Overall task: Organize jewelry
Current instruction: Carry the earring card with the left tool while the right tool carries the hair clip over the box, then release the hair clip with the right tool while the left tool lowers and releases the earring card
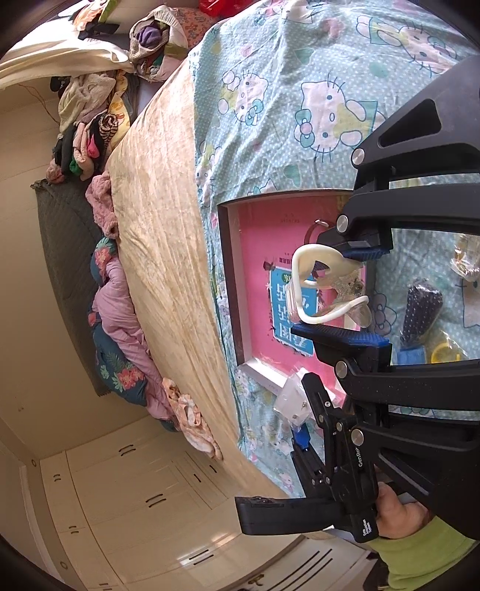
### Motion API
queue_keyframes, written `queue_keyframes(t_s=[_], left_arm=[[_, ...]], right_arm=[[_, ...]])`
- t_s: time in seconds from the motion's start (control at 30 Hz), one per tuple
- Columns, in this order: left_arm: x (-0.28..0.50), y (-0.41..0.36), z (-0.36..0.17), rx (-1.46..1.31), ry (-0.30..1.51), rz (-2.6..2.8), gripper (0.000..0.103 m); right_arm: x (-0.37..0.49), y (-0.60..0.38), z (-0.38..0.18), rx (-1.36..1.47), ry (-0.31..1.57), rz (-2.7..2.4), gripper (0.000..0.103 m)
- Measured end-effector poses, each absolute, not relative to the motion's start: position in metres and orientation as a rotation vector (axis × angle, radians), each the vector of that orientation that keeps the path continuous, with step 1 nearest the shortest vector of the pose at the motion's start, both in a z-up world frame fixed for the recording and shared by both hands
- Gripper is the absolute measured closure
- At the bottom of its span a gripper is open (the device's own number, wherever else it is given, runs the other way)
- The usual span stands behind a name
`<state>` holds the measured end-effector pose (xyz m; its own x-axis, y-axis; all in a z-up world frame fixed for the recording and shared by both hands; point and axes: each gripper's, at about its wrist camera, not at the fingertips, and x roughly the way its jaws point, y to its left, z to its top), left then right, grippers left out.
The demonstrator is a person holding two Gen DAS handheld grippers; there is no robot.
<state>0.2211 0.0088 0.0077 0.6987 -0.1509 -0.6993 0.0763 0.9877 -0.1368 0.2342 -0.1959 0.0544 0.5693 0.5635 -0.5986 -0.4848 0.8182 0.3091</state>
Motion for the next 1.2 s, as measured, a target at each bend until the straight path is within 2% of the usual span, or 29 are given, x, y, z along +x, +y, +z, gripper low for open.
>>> queue_keyframes(t_s=[0.83,1.2], left_arm=[[0.261,-0.006,-0.041,-0.092,0.871,-0.108,0.04],[0.271,-0.007,-0.052,-0.092,0.899,-0.103,0.04]], right_arm=[[0.301,-0.186,-0.009,0.132,0.881,0.513,0.075],[0.326,-0.178,-0.019,0.108,0.89,0.482,0.075]])
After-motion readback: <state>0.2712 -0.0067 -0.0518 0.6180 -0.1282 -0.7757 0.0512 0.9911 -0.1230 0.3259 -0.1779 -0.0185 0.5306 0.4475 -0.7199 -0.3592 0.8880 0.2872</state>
